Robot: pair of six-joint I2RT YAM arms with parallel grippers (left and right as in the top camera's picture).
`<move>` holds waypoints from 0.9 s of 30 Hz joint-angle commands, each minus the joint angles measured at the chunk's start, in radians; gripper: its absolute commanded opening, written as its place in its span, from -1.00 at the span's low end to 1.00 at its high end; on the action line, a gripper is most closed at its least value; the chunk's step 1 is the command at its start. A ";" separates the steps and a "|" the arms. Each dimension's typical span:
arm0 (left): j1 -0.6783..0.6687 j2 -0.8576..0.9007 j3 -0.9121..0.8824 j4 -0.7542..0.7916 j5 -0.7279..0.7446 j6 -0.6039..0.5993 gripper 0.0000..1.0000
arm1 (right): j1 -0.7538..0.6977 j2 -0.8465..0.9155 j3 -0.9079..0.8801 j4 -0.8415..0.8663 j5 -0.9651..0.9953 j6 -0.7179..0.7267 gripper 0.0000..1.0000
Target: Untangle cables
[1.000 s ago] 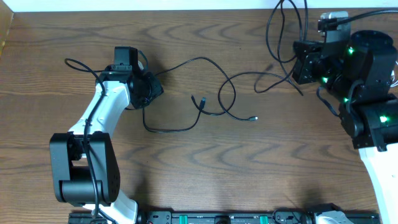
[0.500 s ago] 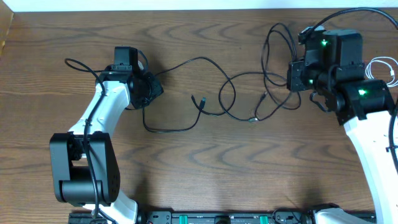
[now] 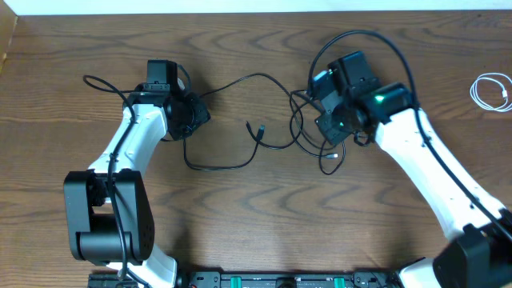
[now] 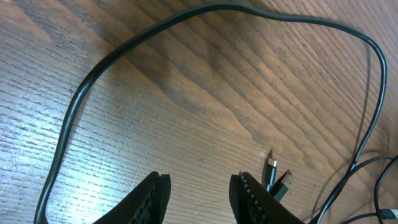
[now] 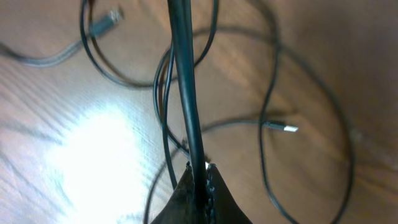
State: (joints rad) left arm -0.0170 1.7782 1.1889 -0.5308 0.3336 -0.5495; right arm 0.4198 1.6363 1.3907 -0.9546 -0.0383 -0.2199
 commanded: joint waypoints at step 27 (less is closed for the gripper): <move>-0.002 0.006 0.011 -0.002 -0.013 -0.002 -0.25 | -0.077 0.216 0.002 -0.089 0.564 0.256 -0.74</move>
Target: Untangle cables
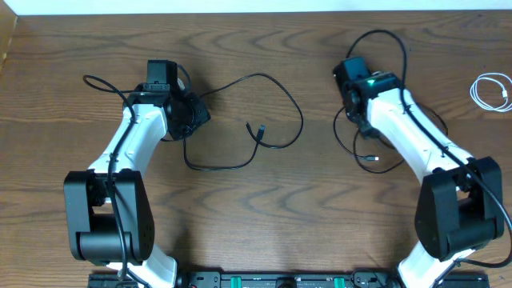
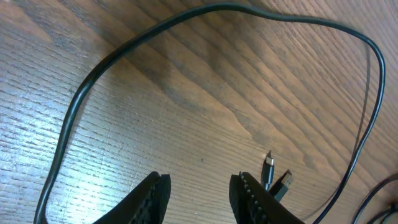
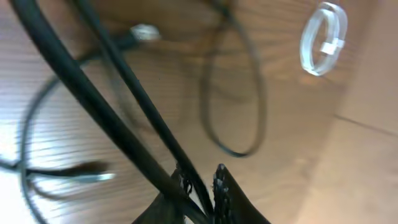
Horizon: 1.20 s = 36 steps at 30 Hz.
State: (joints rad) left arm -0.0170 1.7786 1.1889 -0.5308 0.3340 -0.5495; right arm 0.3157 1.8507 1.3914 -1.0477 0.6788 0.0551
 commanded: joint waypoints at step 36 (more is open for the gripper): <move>-0.002 0.005 0.011 -0.002 -0.013 -0.001 -0.24 | 0.045 0.069 -0.396 0.525 -0.521 -0.138 -0.79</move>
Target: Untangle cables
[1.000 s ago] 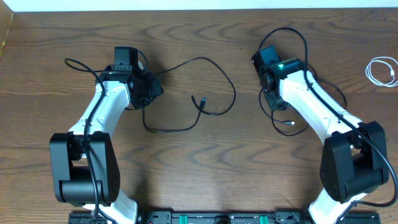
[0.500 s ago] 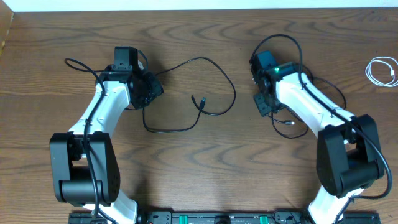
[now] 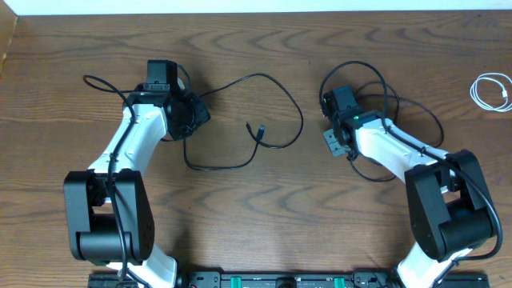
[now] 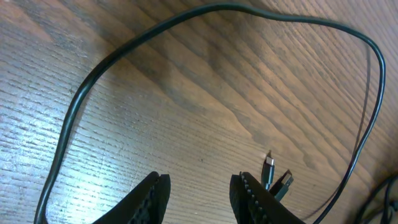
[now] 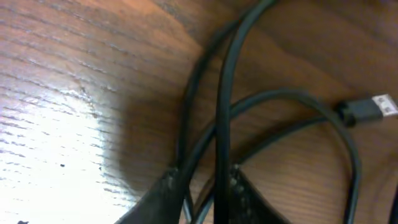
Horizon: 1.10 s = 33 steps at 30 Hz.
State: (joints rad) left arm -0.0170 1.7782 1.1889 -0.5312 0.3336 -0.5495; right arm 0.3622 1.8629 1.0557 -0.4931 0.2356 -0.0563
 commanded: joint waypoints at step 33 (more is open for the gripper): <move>-0.002 0.006 0.011 -0.002 -0.013 -0.001 -0.24 | -0.273 -0.114 0.076 -0.199 -0.899 -0.091 -0.98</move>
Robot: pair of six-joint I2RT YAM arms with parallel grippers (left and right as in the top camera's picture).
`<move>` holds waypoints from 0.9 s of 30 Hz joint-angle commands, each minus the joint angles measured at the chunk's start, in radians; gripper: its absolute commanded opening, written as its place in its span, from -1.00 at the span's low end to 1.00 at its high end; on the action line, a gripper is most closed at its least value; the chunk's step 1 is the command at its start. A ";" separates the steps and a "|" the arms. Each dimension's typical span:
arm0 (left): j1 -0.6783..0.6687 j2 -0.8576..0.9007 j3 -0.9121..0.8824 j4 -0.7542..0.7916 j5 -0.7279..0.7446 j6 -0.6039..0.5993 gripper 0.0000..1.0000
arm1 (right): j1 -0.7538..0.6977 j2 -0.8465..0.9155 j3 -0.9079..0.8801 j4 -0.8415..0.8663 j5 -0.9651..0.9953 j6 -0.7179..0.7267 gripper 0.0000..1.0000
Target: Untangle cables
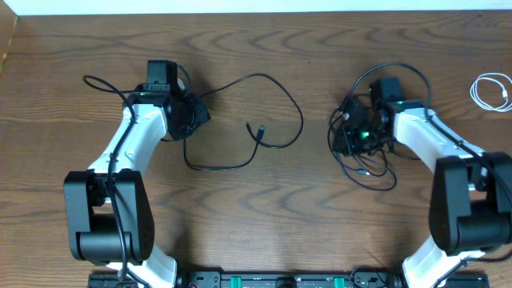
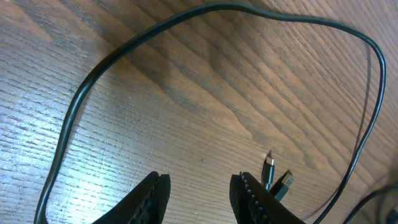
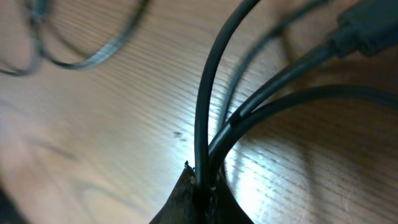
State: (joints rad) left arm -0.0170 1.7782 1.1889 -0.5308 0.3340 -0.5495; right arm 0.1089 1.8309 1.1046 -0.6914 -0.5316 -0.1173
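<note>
One long black cable (image 1: 276,83) lies loose across the table's middle, its plug ends (image 2: 277,177) just beyond my left gripper (image 2: 200,198). That gripper is open with bare wood between its fingers. A separate bundle of black cables (image 1: 374,164) lies in loops at the right. My right gripper (image 1: 354,136) sits at the bundle's left side. In the right wrist view it (image 3: 202,177) is shut on a black cable strand (image 3: 204,106), low over the wood, with other strands crossing close by.
A coiled white cable (image 1: 492,90) lies near the far right edge. The left arm (image 1: 128,148) stretches over the left part of the table. The black cable's far end (image 1: 92,80) curls behind the left wrist.
My right wrist has turned and shifted to the right, and the bundle's loops now lie lower and further right. Its jaws are pinched tight on one strand. The left arm has not moved.
At first my right gripper held a black cable in a tangle touching the middle cable's loop. Then it was further right with the bundle clear of that loop. Later it sat low at the bundle's left, and now it grips a strand there. The left gripper stayed open.
</note>
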 commanded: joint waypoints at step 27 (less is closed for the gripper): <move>-0.002 0.006 0.011 -0.002 -0.013 -0.001 -0.24 | 0.087 -0.153 -0.078 -0.090 0.311 0.048 -0.04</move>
State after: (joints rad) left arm -0.0170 1.7786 1.1889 -0.5312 0.3336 -0.5495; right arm 0.1413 1.6829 1.0672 -0.8013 -0.3176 -0.1085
